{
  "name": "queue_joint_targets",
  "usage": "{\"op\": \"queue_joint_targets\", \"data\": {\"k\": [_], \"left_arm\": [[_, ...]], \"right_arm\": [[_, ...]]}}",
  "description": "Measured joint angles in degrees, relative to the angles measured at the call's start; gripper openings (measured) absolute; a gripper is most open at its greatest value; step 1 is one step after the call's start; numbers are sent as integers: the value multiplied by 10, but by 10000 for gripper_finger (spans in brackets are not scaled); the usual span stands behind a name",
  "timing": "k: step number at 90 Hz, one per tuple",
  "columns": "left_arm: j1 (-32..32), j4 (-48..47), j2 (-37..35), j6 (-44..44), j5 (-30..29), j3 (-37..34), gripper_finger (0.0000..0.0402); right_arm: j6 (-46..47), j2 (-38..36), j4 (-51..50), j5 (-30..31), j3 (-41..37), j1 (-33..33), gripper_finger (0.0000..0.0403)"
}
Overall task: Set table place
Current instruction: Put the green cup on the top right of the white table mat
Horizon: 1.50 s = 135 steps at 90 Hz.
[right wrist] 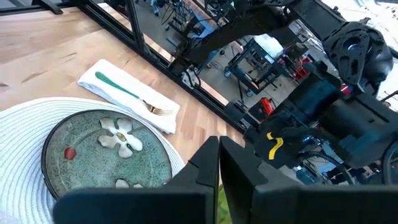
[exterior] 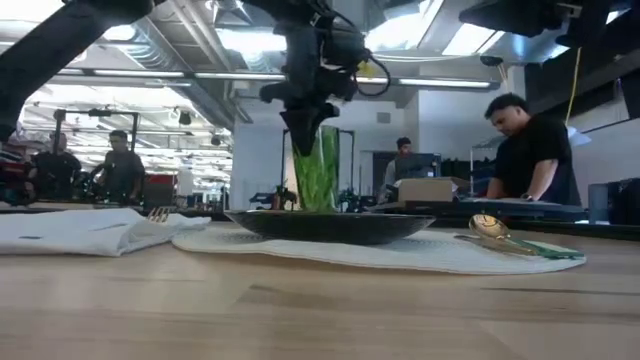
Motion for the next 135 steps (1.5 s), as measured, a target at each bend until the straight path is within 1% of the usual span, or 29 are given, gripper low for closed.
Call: {"op": "queue_joint_targets", "data": {"k": [22,39,63,72,85,112,135], "left_arm": [[0,-2,2,6,0,0,0],[2,-19,2,4,18,0,0],[2,-18,2,4,19,-1,0],[2,-8,2,-10,18,-1,0],[2,0,2,-19,5,-1,1],[0,1,2,-25,3,-1,38],[0,5,2,-55,3,-1,78]], "right_arm": [[0,0,0,0,0,0,0],[0,0,1,0,0,0,0],[0,0,1,0,0,0,0],[0,0,1,0,0,0,0],[0,0,-3,0,0,0,0],[2,0,-5,0,0,0,0],[2,0,-7,0,0,0,0]]}}
